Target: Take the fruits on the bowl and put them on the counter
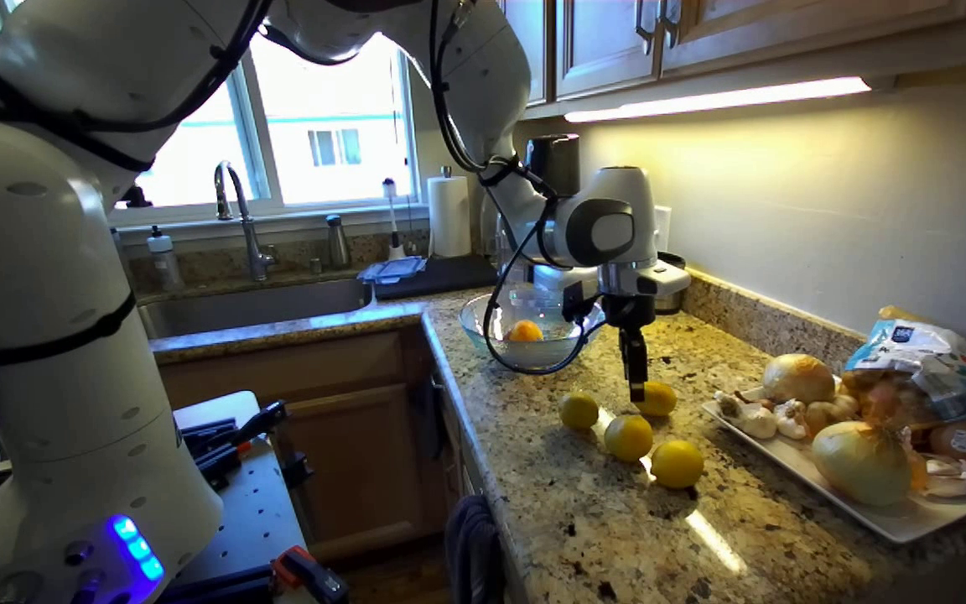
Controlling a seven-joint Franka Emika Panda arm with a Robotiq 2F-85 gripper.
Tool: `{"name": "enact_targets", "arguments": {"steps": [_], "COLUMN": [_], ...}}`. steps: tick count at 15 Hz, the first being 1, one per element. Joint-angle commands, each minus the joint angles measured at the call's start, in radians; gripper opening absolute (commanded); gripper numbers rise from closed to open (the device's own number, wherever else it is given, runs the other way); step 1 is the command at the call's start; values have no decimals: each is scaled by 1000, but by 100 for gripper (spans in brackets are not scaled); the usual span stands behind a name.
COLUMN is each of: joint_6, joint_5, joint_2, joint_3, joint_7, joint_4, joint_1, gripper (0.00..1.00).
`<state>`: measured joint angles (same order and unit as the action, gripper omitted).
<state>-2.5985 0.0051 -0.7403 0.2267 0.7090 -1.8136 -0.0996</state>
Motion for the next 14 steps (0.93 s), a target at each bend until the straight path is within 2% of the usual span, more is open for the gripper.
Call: {"name": "enact_targets", "arguments": {"steps": [1,7,11,14], "joint_6": [34,74,103,124], "joint_5": [-36,-207,-341,-364], "joint_2": [150,316,405,431], "joint_3": [49,93,60,-9], "joint_7": [59,192,265,253], "joint_4": [-128,-221,-245,-239], "joint_1": [-88,-204,-223,-203], "gripper": [100,100,100,100]}}
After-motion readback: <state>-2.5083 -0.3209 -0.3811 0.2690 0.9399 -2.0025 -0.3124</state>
